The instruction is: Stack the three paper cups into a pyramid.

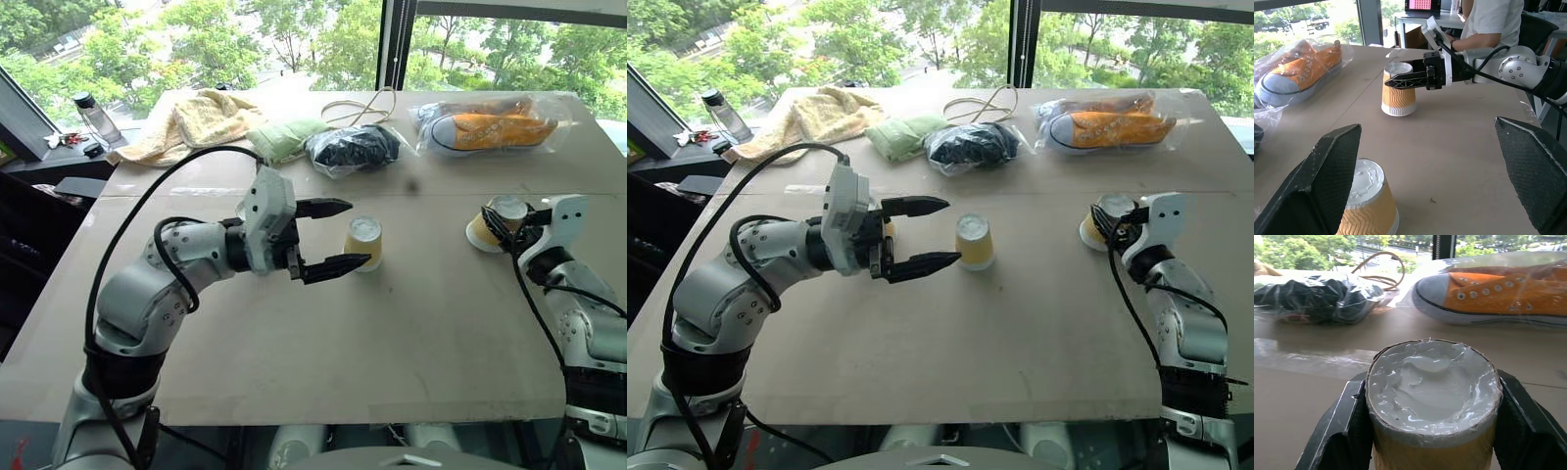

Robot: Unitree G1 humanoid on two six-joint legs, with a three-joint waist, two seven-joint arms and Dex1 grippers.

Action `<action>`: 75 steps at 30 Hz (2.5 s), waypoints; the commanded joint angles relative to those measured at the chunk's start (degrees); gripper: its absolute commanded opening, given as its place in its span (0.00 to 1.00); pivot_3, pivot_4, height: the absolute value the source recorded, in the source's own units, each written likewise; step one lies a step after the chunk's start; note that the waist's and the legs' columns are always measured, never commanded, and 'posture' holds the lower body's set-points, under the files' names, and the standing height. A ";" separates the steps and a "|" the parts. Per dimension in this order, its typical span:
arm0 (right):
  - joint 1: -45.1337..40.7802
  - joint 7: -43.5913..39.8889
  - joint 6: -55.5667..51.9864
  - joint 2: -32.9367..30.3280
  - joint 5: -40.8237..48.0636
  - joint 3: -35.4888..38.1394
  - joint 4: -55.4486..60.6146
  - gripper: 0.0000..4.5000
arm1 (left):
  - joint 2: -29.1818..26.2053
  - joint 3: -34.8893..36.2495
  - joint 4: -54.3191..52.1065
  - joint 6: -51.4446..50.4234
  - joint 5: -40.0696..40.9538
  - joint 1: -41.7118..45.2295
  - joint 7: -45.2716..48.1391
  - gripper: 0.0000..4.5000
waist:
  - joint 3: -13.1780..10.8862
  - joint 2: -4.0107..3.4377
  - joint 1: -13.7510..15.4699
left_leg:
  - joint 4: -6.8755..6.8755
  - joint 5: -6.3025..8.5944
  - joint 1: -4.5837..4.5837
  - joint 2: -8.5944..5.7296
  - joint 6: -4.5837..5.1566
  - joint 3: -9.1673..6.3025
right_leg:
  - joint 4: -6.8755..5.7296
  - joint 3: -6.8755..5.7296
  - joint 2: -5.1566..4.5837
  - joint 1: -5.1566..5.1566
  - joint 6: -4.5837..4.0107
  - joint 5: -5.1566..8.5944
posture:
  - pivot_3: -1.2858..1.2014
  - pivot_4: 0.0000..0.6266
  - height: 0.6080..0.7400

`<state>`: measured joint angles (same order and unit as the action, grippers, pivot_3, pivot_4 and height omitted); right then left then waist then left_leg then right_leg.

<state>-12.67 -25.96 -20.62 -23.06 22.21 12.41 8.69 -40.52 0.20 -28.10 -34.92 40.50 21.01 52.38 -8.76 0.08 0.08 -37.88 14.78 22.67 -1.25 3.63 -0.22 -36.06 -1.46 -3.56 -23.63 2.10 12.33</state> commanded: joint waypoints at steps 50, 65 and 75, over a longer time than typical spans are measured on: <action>-4.04 -28.87 1.19 -6.78 20.21 -2.32 10.53 0.99 | 18.25 14.98 0.55 23.19 -22.80 -25.43 -30.63 1.00 | -0.06 0.14 0.87 | -0.03 0.05 0.03 -0.02 0.06 -0.06 | 0.10 -0.22 -0.47 0.05 -0.02 -0.02 | 0.52 0.24 1.00; 3.55 -35.65 5.11 -14.61 18.79 2.72 8.93 0.99 | 20.59 12.23 17.74 27.79 -25.21 -13.58 -31.56 1.00 | -0.07 0.23 1.01 | -0.09 0.06 0.08 -0.02 0.06 -0.12 | 0.09 -0.29 -0.51 0.06 -0.01 -0.03 | 0.52 0.24 1.00; 9.31 -35.68 3.45 -17.18 22.13 8.26 11.27 0.99 | 19.87 9.11 24.66 34.34 -26.28 -9.27 -25.78 1.00 | -0.07 0.24 0.91 | -0.09 0.06 0.09 -0.02 0.06 -0.11 | 0.09 -0.28 -0.54 0.06 0.00 -0.03 | 0.52 0.24 1.00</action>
<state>-3.19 -61.93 -17.48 -39.73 43.10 18.98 17.49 -20.08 9.51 -3.07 -3.64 14.64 10.74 25.37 -8.83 0.32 0.99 -37.97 14.84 22.76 -1.27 3.68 -0.33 -35.97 -1.74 -4.10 -23.57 2.09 12.30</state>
